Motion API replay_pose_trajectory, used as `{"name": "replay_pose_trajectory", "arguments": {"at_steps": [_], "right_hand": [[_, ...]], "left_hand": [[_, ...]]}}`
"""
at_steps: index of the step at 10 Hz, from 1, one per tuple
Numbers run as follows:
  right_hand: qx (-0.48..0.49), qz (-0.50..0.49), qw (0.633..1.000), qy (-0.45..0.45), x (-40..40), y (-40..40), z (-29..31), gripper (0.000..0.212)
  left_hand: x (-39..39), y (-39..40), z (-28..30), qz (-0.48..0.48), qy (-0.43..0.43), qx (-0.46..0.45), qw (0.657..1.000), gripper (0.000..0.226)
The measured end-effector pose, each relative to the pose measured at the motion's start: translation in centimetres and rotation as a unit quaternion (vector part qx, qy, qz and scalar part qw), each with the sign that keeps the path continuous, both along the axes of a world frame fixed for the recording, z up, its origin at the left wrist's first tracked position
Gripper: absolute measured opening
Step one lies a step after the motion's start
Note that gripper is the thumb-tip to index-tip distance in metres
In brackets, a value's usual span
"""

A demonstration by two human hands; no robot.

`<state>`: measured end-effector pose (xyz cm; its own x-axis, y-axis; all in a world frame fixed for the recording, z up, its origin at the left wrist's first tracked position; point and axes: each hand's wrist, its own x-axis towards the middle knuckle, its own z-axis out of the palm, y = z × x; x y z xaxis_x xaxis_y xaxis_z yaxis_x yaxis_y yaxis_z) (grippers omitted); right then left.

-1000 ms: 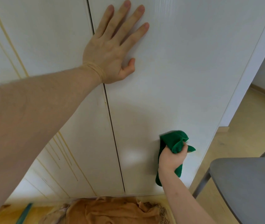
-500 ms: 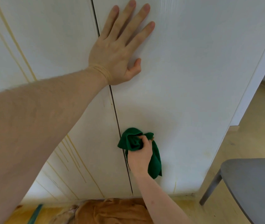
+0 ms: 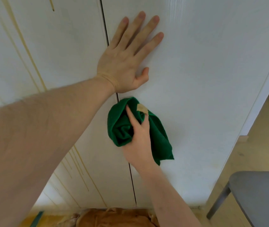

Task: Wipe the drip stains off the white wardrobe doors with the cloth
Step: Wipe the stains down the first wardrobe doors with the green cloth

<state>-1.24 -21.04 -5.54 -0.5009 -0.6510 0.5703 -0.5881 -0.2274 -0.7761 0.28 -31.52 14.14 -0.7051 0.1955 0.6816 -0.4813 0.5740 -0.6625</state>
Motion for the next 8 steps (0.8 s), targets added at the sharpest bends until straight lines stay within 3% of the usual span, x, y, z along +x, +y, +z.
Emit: {"name": "replay_pose_trajectory", "arguments": {"at_steps": [1, 2, 3, 5, 6, 8], "right_hand": [[0.029, -0.035, 0.997, 0.057, 1.1, -1.0, -1.3, 0.088], [0.022, -0.053, 0.998, 0.031, 1.2, -1.4, -3.1, 0.086], [0.030, -0.082, 0.994, 0.068, 0.6, -1.1, -6.1, 0.080], [0.216, -0.043, 0.967, 0.129, -2.7, 2.3, -11.3, 0.059], [0.226, -0.070, 0.968, 0.084, -4.4, 4.0, -12.2, 0.059], [0.077, -0.165, 0.982, -0.057, -8.6, 7.6, -9.2, 0.063]], "left_hand": [[0.0, 0.0, -0.1, 0.006, 0.000, -0.001, 1.000, 0.077], [0.0, 0.0, -0.1, 0.003, -0.001, 0.000, 1.000, 0.077], [0.0, 0.1, -0.1, 0.010, -0.007, 0.002, 1.000, 0.077], [-0.1, -0.2, -0.2, -0.007, 0.007, -0.002, 1.000, 0.078], [-0.2, -0.5, -0.2, -0.023, 0.013, -0.005, 1.000, 0.077], [-0.3, -0.7, -0.2, -0.033, 0.016, -0.003, 0.999, 0.077]]}}
